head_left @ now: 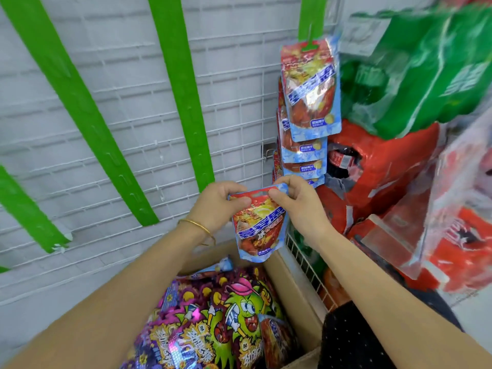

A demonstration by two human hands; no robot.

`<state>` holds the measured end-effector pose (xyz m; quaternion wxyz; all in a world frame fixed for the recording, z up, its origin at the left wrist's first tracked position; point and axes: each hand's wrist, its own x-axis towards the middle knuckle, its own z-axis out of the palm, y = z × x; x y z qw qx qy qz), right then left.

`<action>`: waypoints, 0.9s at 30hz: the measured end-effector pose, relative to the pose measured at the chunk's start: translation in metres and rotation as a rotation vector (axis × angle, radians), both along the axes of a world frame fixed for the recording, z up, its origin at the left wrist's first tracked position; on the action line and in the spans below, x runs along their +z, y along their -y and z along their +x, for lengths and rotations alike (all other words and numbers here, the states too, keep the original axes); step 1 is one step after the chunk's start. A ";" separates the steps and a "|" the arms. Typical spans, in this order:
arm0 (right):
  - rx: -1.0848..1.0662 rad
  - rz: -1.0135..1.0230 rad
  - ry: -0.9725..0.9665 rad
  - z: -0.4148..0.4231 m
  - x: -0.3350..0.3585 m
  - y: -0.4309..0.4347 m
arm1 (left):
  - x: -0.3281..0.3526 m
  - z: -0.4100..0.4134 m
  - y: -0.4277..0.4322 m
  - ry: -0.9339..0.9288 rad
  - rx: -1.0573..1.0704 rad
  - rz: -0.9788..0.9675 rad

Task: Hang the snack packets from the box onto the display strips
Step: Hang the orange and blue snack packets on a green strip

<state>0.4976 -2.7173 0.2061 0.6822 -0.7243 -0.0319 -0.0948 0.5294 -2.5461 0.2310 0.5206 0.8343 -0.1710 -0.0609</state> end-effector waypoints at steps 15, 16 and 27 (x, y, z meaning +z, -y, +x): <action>-0.541 -0.192 0.421 0.083 0.199 0.079 | 0.223 0.113 0.126 0.298 0.063 -0.183; -0.555 -0.208 0.418 0.090 0.205 0.082 | 0.228 0.116 0.131 0.288 0.075 -0.185; -0.558 -0.256 0.412 0.128 0.235 0.080 | 0.243 0.130 0.142 0.047 0.119 -0.299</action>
